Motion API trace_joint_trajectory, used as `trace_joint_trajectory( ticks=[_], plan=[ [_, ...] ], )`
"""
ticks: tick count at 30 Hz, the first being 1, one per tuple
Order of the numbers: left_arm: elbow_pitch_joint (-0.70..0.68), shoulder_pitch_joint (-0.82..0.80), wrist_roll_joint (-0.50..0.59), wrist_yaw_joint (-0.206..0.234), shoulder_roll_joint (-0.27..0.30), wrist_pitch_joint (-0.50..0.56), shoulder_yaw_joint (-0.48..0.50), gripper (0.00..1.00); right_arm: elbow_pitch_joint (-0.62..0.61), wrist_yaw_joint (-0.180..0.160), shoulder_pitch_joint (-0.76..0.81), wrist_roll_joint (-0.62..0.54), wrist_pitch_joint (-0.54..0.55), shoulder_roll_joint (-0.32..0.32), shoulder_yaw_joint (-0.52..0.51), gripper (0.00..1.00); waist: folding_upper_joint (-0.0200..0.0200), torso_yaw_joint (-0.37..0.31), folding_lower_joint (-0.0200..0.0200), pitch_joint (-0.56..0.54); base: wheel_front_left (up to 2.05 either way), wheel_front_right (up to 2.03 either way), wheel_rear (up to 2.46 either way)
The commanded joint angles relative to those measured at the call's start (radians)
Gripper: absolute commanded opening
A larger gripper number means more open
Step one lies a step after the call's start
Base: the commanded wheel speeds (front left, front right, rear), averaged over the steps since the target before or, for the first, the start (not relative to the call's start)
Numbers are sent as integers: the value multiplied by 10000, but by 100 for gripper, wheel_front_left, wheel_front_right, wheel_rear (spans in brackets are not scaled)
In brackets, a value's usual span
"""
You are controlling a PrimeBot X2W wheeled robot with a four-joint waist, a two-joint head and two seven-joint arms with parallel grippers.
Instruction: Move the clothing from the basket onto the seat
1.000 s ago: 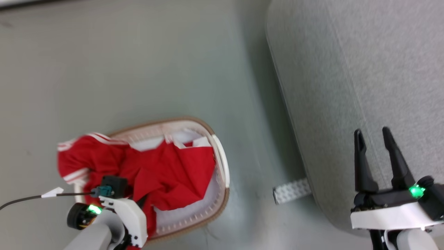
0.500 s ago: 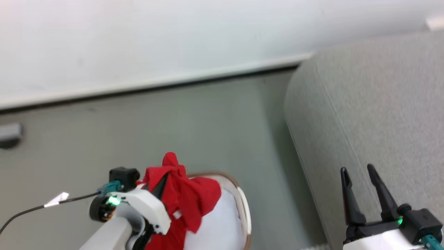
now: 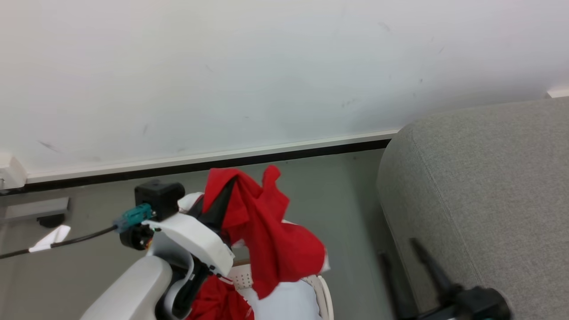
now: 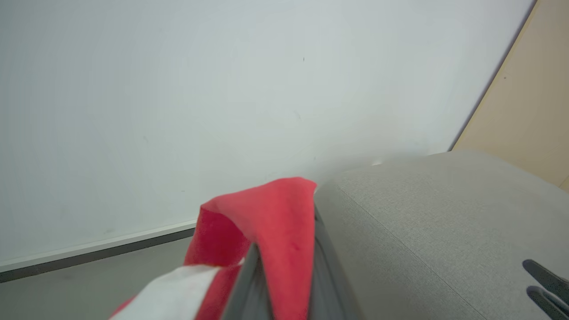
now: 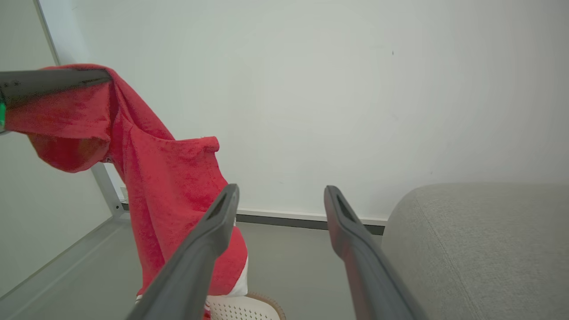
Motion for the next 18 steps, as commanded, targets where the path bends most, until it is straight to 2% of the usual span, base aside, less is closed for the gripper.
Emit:
trace_joint_trajectory(
  ticks=[1,9,18],
  plan=[
    [-523,146,131,195,214,154,9,0,120,-21,-234,-137,-1,-19,486,100,-1,-14,3,-53,0,0,0],
    [-2817,318,371,848,336,902,-317,0,531,-21,-1274,77,0,-276,3012,100,-1,-41,3,-200,0,0,0],
    [-3820,320,651,1024,76,1500,-1005,0,1775,-21,-2505,-55,2,-61,4084,100,-1,181,3,-313,0,0,0]
  ],
)
